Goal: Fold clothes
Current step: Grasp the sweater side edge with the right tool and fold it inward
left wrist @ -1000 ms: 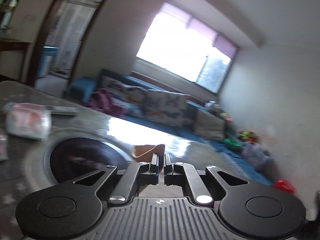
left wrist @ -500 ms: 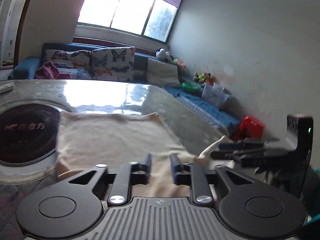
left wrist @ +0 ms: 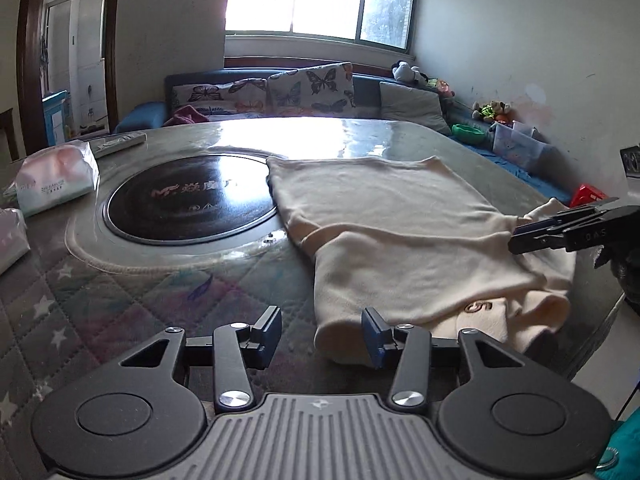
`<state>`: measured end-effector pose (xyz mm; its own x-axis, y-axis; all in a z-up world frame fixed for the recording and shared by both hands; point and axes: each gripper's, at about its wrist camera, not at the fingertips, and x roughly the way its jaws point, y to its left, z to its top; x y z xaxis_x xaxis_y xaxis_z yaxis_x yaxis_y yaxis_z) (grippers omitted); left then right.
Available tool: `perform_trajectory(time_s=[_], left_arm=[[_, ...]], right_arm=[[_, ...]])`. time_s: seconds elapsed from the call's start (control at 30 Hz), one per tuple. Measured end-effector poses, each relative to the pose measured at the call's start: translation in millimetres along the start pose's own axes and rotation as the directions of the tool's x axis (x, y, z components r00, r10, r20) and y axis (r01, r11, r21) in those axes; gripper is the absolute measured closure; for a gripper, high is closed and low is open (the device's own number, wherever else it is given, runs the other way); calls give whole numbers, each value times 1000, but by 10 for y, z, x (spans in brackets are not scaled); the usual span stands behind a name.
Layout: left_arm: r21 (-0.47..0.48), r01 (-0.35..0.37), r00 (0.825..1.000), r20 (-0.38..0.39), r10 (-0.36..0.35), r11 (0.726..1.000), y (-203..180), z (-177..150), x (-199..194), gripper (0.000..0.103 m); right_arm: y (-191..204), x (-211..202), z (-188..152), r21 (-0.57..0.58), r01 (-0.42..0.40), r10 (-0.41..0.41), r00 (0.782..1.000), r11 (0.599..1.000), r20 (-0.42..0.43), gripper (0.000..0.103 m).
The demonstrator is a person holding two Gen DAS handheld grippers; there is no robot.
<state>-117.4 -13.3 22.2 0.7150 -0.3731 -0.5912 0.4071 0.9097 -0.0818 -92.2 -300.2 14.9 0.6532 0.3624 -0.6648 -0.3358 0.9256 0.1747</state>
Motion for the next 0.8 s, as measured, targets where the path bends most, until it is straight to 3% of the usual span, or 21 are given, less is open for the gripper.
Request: perform_trajectory(time_s=[0.13,0.2,0.3,0.33,0.37,0.43,0.6,0.8], left_arm=[[40,-3,1000,17,2,999,-52,-35,37,57],[52,-1,1000,24,0,999,-70,-41,67,61],[72,7,999,31,-9,997,-88,-55,72,73],[80,10,999,34,-12,997,-92,-62,63,86],[87,7,999,35,-10,996,-94,-64,55,91],[86,4,999,41,-7,996,-79,-62,22,97],[97,3,998,68,-10,995,-90,-56,-84,98],[36,40,999,0,-40,999,11,-56,-31,94]], right_arm=[[23,73,-3,-2,2,-2,1000,1000,-14,73],[45,80,9,-8,-3,3,1000,1000,-17,89],[111,73,23,-39,6,-7,1000,999,-14,95],[135,66,30,-51,14,-14,1000,999,-11,96],[164,38,51,-62,18,-18,1000,998,-1,97],[199,-35,106,-72,23,-21,999,997,26,98],[249,-217,236,-94,52,-43,994,994,98,100],[95,-21,157,-39,104,-102,994,994,44,99]])
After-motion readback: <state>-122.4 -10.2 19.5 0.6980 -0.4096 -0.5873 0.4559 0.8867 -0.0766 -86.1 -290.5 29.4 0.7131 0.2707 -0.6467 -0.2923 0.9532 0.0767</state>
